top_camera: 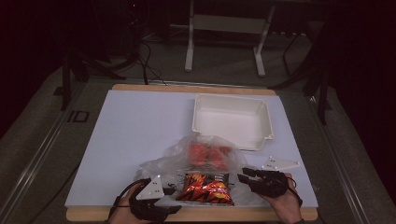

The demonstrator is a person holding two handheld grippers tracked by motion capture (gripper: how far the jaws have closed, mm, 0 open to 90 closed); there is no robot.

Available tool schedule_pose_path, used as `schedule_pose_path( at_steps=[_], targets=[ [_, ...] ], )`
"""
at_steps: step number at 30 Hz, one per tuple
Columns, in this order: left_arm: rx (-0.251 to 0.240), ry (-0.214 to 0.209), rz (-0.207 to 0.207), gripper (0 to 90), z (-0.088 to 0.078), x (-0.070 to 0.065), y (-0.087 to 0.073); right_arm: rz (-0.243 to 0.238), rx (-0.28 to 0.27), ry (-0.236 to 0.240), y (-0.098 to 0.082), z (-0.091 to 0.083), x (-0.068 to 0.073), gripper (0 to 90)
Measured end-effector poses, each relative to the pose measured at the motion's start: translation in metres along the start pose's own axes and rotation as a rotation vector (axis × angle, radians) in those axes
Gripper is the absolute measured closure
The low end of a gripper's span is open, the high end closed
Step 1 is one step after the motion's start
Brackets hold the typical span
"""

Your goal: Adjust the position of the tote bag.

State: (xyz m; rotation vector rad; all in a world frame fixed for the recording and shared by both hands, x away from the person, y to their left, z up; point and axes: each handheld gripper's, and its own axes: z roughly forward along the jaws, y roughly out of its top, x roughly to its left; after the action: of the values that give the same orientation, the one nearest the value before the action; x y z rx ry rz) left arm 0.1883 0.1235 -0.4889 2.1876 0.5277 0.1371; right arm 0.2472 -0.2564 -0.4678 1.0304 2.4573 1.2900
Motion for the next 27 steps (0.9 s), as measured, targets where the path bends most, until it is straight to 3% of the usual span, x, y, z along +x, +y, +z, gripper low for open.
schedule_pose_path(
  at_steps=[5, 6, 7, 8, 9, 11, 16, 22, 27],
  targets=[
    [-0.016, -0.005, 0.023, 47.6, -0.003, -0.005, 0.001, 0.0, -0.002, -0.004, 0.002, 0.001, 0.0, 64.1],
    [-0.031, 0.026, 0.048, 49.1, -0.007, -0.008, 0.004, 0.001, -0.004, -0.005, 0.002, 0.002, 0.0, 64.3],
    [-0.031, 0.026, 0.048, 49.0, -0.007, -0.008, 0.004, 0.001, -0.004, -0.005, 0.002, 0.002, 0.0, 64.3],
    [-0.036, 0.043, 0.055, 49.0, -0.009, -0.009, 0.005, 0.001, -0.004, -0.008, 0.002, 0.002, -0.001, 64.4],
    [-0.058, 0.086, 0.066, 48.9, -0.013, -0.008, 0.009, 0.003, -0.002, -0.01, 0.001, 0.002, -0.001, 64.6],
    [-0.066, 0.106, 0.065, 48.9, -0.015, -0.007, 0.01, 0.008, -0.001, -0.013, 0.001, 0.002, -0.002, 64.7],
    [-0.083, 0.214, 0.029, 47.7, -0.017, 0.011, 0.018, 0.012, 0.001, -0.014, 0.0, 0.004, -0.004, 64.9],
    [-0.051, 0.27, -0.02, 46.9, 0.0, 0.039, 0.026, 0.016, 0.007, -0.014, -0.001, 0.008, -0.005, 65.1],
    [-0.022, 0.293, -0.035, 45.5, 0.013, 0.05, 0.03, 0.019, 0.009, -0.015, 0.0, 0.01, -0.006, 65.2]
  ],
)
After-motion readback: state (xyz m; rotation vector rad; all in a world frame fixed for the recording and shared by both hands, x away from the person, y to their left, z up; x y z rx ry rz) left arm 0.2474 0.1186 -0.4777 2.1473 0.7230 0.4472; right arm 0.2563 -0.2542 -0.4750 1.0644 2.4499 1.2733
